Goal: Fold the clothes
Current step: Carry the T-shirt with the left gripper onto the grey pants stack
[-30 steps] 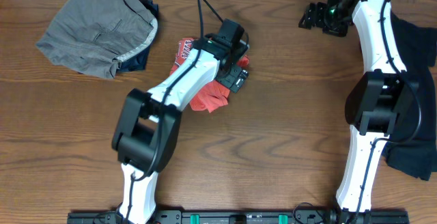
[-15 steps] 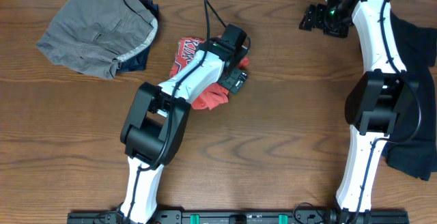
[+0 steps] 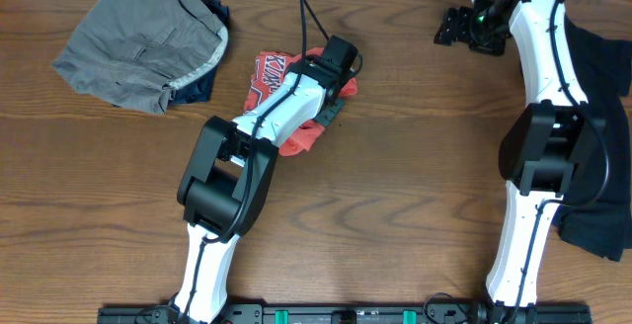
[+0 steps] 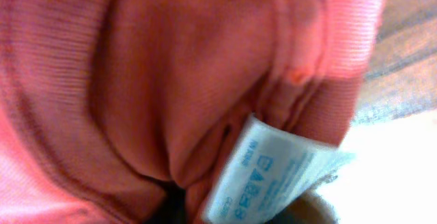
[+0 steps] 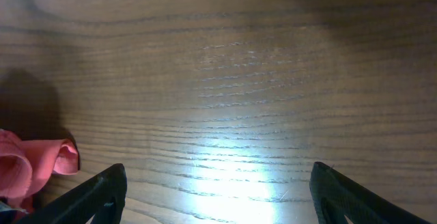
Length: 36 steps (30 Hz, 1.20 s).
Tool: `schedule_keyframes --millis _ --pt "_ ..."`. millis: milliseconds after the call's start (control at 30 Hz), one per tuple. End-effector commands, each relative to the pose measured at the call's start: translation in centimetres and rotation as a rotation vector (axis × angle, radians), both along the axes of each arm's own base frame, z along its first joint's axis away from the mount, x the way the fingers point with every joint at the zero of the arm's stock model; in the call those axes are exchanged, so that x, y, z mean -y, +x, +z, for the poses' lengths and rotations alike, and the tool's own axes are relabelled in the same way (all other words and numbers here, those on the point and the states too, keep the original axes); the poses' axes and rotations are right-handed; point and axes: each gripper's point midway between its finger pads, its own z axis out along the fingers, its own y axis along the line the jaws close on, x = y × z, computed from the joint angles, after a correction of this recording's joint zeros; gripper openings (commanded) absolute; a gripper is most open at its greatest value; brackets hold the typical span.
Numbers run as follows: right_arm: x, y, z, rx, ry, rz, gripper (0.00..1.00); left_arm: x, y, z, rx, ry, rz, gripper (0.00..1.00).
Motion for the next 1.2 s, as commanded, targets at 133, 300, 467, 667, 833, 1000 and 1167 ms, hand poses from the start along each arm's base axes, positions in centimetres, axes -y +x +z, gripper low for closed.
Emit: schedule_keyframes --millis 133,300,467,667,833,1000,1167 --pt "-0.3 -0.3 0.5 0.005 -0.014 0.020 0.84 -1.1 0.3 0.0 -0.004 0.043 0.025 0.06" --pt "-0.3 -0.4 0.5 0.003 -0.015 0.023 0.84 -1.3 2.3 8.0 0.138 0.035 0.051 0.06" --pt "-0.3 -0.4 0.5 0.003 -0.014 0.022 0.84 -2.7 4.2 17.1 0.335 0.021 0.073 0.06" --pt "-0.4 -0.3 0.5 0.005 -0.014 0.023 0.84 -7.3 5.4 24.0 0.507 0.092 0.122 0.06" --pt "-0.4 -0.3 0.5 0.005 -0.014 0.023 0.84 -13.9 7.0 28.5 0.633 0.297 0.178 0.06" --pt "-0.4 -0.3 0.5 0.006 -0.014 0.023 0.85 -19.6 9.3 30.8 0.663 0.476 0.094 0.06" --pt "-0.4 -0.4 0.5 0.003 -0.014 0.024 0.85 -26.4 11.3 32.0 0.682 0.570 0.039 0.06"
